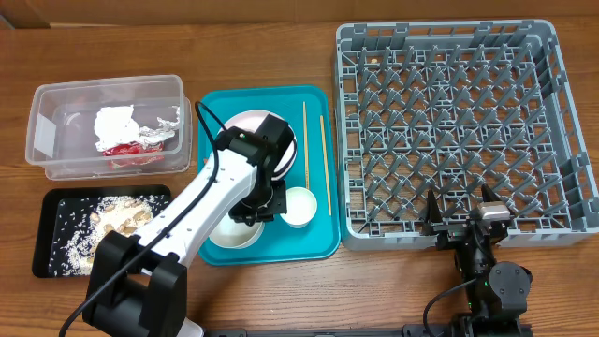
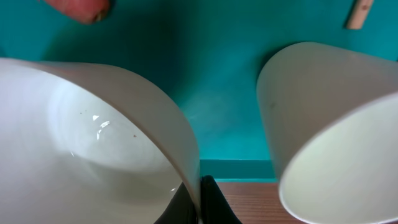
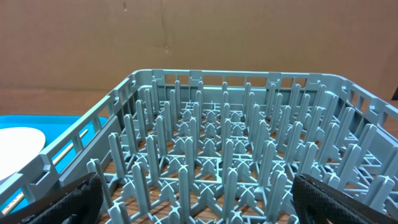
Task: Sort waste into correct bins and load items into the dishwasher
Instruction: 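Lower the bowl onto the teal tray and open the left gripper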
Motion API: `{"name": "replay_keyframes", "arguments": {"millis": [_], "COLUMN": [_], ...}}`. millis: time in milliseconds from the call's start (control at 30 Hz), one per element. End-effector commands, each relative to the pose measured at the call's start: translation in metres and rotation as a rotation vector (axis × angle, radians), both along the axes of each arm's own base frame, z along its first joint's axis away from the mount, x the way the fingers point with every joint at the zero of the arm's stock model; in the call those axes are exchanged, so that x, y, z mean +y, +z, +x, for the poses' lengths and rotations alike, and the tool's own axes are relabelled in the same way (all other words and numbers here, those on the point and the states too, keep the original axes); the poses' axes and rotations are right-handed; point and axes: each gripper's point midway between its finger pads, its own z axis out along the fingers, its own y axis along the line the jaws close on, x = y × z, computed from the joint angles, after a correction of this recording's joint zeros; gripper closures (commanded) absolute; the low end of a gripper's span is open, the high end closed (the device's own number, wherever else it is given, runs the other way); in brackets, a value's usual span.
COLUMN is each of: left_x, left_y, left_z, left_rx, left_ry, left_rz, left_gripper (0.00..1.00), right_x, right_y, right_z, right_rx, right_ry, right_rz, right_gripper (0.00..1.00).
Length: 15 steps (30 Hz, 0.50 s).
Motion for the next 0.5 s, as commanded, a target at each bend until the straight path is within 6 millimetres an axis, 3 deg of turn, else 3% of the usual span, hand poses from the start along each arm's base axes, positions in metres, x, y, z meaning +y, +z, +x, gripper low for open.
{"name": "replay_keyframes", "arguments": {"millis": [0,167,467], "left_x": [0.005,0.013,0.024], "left_y": [-0.005,-0.015,-0.015], "left_z": [-0.002,0.008,0.015], "left_rx": [-0.012,-0.072,-0.112], "left_ry": [0.058,0.05,0.041], "left_rz": [0.028,0.074,0.137], "left_gripper": [0.96,0.96,0.96], "right_x": [0.0,0.0,0.0], "right_y": [-0.002,-0.002,-0.002], "right_z": [0.0,0.0,0.0], "right_rx": [-0.002,-0.002,-0.002], "right_ry": [-0.002,-0.002,-0.002], "right_rz": [-0.011,-0.011,-0.011], "right_gripper": [0.0,0.0,0.0]}}
